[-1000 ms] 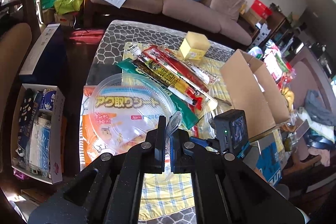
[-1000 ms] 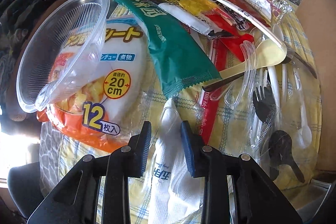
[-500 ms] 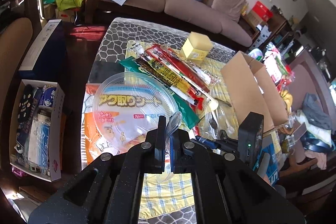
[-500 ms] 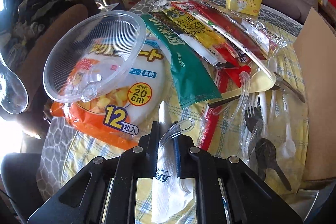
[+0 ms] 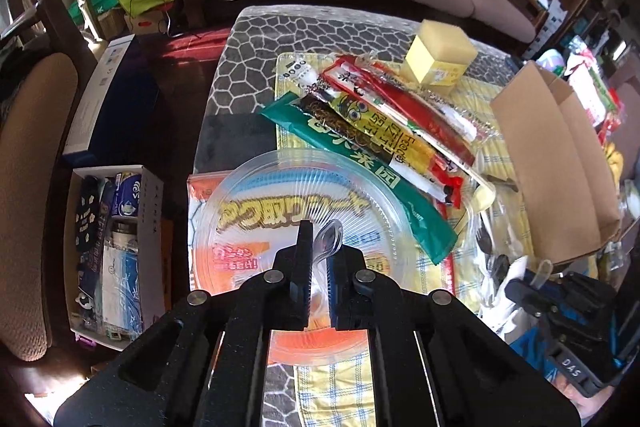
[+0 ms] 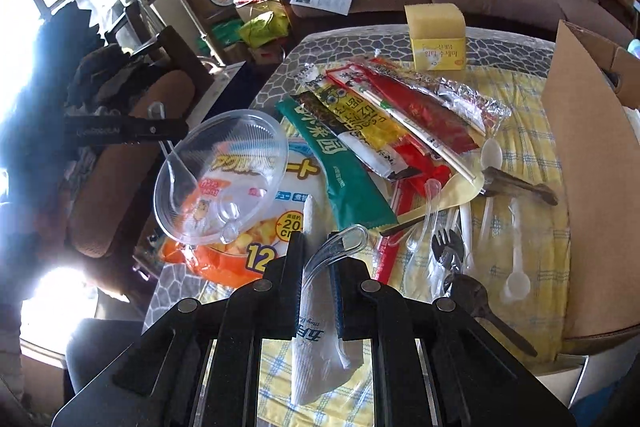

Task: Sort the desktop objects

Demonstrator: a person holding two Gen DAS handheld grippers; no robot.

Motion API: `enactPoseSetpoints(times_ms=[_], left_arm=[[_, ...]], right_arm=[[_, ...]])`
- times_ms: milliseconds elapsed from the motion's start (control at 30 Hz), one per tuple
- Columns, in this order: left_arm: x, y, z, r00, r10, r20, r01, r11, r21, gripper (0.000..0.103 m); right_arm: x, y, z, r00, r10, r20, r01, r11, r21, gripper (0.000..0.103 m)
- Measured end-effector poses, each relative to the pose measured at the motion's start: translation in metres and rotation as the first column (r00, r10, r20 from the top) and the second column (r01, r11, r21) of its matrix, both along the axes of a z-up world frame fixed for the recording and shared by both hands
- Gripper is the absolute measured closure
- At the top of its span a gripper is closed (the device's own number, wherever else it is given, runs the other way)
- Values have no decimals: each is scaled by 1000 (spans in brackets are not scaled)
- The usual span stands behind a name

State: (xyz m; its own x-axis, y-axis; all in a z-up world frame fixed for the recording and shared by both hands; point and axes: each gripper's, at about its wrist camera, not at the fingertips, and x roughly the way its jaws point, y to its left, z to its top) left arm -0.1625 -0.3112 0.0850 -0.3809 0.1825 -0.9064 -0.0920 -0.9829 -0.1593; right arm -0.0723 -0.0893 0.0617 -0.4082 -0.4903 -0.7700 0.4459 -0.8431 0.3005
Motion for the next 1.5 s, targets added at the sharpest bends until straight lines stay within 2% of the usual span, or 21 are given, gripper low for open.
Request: enactPoseSetpoints(times_ms=[67, 100, 133, 200, 333, 433, 533, 667, 800, 933, 1000, 1067, 1200, 1333, 1500], left_arm=[[1, 1, -2, 1000, -6, -5, 6, 1000, 27, 79], [2, 1, -1, 1000, -9, -13, 10, 999, 35, 66], [3, 1, 0, 1000, -7, -21, 7, 1000, 29, 59], [4, 0, 3, 1000, -9, -25, 10, 1000, 28, 59], [11, -3, 20, 998, -28, -55, 33, 996, 83, 59], [21, 4, 36, 989, -100, -106, 114, 985, 130, 59], [31, 26, 43, 964, -238, -121, 258, 948, 188, 58], [45, 55, 42, 918, -365, -153, 384, 916, 118, 53], [57, 75, 34, 883, -446, -143, 461, 882, 97, 53], [61, 89, 25, 867, -478, -136, 484, 875, 5, 53], [60, 92, 22, 862, -489, -133, 496, 868, 19, 54], [59, 98, 17, 857, -502, -114, 508, 861, 23, 69], [61, 115, 7, 843, -531, -82, 534, 845, 16, 72], [61, 123, 3, 847, -526, -75, 529, 848, 33, 73], [61, 126, 4, 861, -505, -69, 508, 860, 48, 73]], right_arm=[[-5, 1, 10, 1000, 0, -5, 0, 1000, -19, 92], [-7, 1, 14, 1000, -1, -9, 1, 1000, -27, 92], [-11, 1, 18, 1000, -1, -13, 1, 999, -32, 92], [-16, -1, 23, 1000, -2, -16, 1, 999, -43, 92], [-26, -8, 30, 1000, -3, -14, 2, 997, -77, 92], [-31, -10, 33, 1000, -7, -11, 5, 995, -98, 92], [-34, -12, 35, 1000, -7, -4, 7, 993, -114, 92], [-37, -16, 40, 1000, -3, -7, 2, 994, -114, 92], [-39, -19, 45, 1000, -6, -8, 5, 991, -133, 92], [-38, -21, 49, 1000, 12, -10, -14, 990, -140, 92], [-36, -19, 49, 1000, 13, -8, -14, 989, -145, 92], [-34, -15, 48, 1000, 8, -6, -9, 989, -149, 92], [-34, -1, 41, 1000, -12, 15, 14, 988, -152, 92], [-36, 12, 33, 999, -27, 41, 33, 987, -155, 91], [-38, 20, 34, 998, -23, 54, 30, 989, -145, 85]])
